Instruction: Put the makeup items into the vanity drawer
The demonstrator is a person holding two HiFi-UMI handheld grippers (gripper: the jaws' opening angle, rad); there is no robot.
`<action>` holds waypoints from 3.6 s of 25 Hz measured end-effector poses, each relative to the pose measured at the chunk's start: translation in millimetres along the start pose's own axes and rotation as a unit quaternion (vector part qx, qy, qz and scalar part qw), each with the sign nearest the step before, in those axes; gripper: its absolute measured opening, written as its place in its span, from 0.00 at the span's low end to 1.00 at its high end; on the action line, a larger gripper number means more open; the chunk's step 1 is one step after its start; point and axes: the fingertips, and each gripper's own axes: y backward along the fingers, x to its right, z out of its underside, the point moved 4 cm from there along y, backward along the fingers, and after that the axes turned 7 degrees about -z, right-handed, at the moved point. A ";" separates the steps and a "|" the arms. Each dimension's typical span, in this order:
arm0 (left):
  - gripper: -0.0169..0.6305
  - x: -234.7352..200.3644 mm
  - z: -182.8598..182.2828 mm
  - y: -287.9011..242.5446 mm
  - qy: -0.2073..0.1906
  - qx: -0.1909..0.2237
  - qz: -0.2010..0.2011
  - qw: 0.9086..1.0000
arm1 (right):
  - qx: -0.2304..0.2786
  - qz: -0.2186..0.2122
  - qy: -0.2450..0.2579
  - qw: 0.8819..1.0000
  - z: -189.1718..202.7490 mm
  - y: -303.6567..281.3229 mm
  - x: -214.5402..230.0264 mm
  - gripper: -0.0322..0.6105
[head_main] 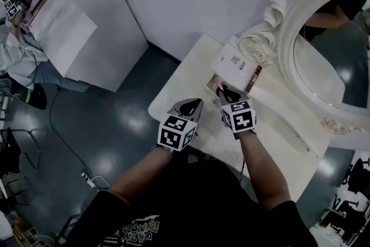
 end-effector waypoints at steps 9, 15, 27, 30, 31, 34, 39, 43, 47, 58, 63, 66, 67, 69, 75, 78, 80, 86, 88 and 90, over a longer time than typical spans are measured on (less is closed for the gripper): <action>0.04 -5.1 -1.8 0.0 -0.002 -0.002 0.006 1.000 | 0.002 -0.004 -0.006 1.000 -5.6 -1.9 -7.2 0.15; 0.04 -5.1 -3.2 -0.2 -0.007 -0.003 0.010 1.000 | 0.013 0.006 -0.012 1.000 -8.3 2.7 -3.9 0.15; 0.04 6.5 -10.7 -0.7 -0.021 0.002 0.016 1.000 | 0.037 0.005 -0.015 0.999 -2.9 24.0 -3.8 0.09; 0.04 10.0 -11.1 -0.5 -0.024 0.003 0.017 1.000 | 0.050 0.009 -0.019 0.999 -3.5 33.6 -3.4 0.09; 0.04 11.6 -10.7 -0.5 -0.025 0.002 0.018 1.000 | 0.054 0.011 -0.022 0.998 -3.5 37.3 -2.9 0.09; 0.04 19.3 -10.6 0.8 -0.030 0.003 0.023 0.999 | 0.067 0.018 -0.029 0.997 -2.9 51.2 -0.4 0.09; 0.04 34.5 -14.3 2.5 -0.043 0.005 0.036 0.998 | 0.088 0.037 -0.040 0.995 -0.5 78.8 4.6 0.09; 0.04 50.0 -20.5 0.2 -0.059 0.007 0.051 0.997 | 0.104 0.055 -0.055 0.992 5.8 102.1 11.9 0.09; 0.04 67.6 -25.9 -3.0 -0.073 0.011 0.067 0.995 | 0.122 0.076 -0.076 0.987 17.0 127.9 22.7 0.09; 0.04 114.0 -33.8 -11.2 -0.113 0.005 0.119 0.986 | 0.165 0.148 -0.149 0.964 63.0 200.4 46.1 0.09; 0.04 140.9 -29.1 -16.0 -0.129 -0.008 0.146 0.981 | 0.178 0.180 -0.181 0.950 91.7 233.4 50.4 0.09; 0.04 162.6 -24.1 -17.2 -0.132 -0.015 0.164 0.978 | 0.182 0.198 -0.196 0.943 112.8 253.6 51.3 0.09; 0.04 170.4 -22.8 -16.8 -0.134 -0.016 0.170 0.976 | 0.182 0.203 -0.200 0.941 119.9 260.1 50.8 0.09; 0.04 185.4 -19.9 -15.3 -0.141 -0.017 0.181 0.973 | 0.181 0.212 -0.207 0.938 133.8 272.0 49.4 0.09; 0.04 220.3 -11.3 -11.3 -0.146 -0.017 0.194 0.970 | 0.176 0.229 -0.220 0.932 170.1 301.1 47.6 0.09; 0.04 233.8 -5.6 -9.3 -0.145 -0.019 0.193 0.970 | 0.176 0.229 -0.223 0.931 183.4 312.4 47.6 0.09; 0.04 241.2 -1.4 -7.6 -0.143 -0.018 0.189 0.971 | 0.177 0.229 -0.222 0.931 190.7 318.9 47.4 0.09; 0.04 260.5 11.8 -2.9 -0.133 -0.015 0.172 0.976 | 0.179 0.221 -0.217 0.934 212.0 335.8 49.8 0.09; 0.04 266.2 15.4 -1.3 -0.130 -0.014 0.163 0.978 | 0.180 0.216 -0.215 0.935 218.4 341.1 51.8 0.09; 0.04 273.0 18.4 0.5 -0.127 -0.011 0.156 0.980 | 0.180 0.211 -0.213 0.937 225.1 346.4 54.2 0.09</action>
